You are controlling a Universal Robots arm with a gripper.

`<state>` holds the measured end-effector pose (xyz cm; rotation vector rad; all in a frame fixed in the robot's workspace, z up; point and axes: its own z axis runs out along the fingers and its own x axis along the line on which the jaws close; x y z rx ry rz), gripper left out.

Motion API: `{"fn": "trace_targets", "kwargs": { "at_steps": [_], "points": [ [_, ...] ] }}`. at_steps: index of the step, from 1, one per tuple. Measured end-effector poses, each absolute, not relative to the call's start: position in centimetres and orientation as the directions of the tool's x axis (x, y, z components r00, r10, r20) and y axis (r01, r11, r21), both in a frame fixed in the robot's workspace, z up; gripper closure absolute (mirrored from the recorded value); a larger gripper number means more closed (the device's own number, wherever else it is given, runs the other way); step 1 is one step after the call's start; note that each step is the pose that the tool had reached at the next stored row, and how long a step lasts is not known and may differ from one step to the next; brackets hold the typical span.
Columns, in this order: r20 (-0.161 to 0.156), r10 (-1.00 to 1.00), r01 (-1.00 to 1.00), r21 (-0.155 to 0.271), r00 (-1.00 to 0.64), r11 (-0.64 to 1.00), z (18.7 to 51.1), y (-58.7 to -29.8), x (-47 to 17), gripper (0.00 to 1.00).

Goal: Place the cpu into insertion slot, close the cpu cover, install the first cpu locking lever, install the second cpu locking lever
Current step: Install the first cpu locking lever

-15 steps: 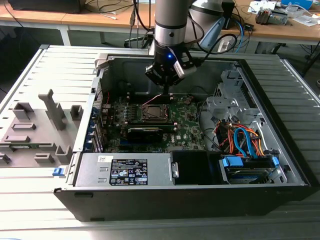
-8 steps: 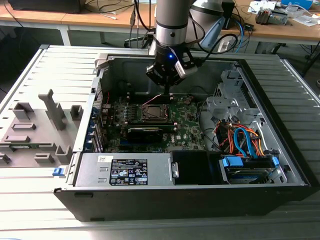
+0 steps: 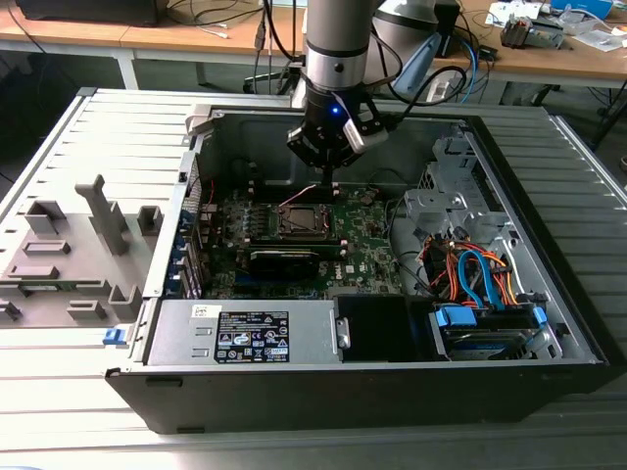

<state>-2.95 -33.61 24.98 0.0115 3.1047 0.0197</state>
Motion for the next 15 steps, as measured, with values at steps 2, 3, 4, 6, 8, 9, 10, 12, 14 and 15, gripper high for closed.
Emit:
{"fn": "trace_targets", "kwargs": {
  "at_steps": [2,3,4,6,8,9,10,12,14,15],
  "points": [
    [-0.037,0.008,0.007,0.013,-0.999,1.000,24.97,-33.61,-2.92,0.89],
    [-0.037,0.008,0.007,0.013,-0.999,1.000,24.97,-33.61,-2.91,0.89],
    [-0.037,0.007,0.007,0.013,-0.999,1.000,24.97,-33.57,-2.90,0.89],
    [-0.037,0.008,0.007,0.013,-0.999,1.000,24.97,-33.52,-2.91,0.89],
    [-0.037,0.008,0.007,0.013,-0.999,1.000,24.97,-33.45,-2.91,0.89],
    [-0.037,0.008,0.007,0.013,-0.999,1.000,24.96,-33.40,-2.91,0.89],
    [-0.037,0.008,0.007,0.013,-0.999,1.000,24.96,-33.38,-2.91,0.89],
    [-0.037,0.008,0.007,0.013,-0.999,1.000,24.92,-33.30,-2.90,0.89],
    [-0.037,0.008,0.007,0.013,-0.999,1.000,24.88,-33.24,-2.86,0.89],
    [-0.037,0.008,0.007,0.013,-0.999,1.000,24.88,-33.23,-2.85,0.89]
  ]
}}
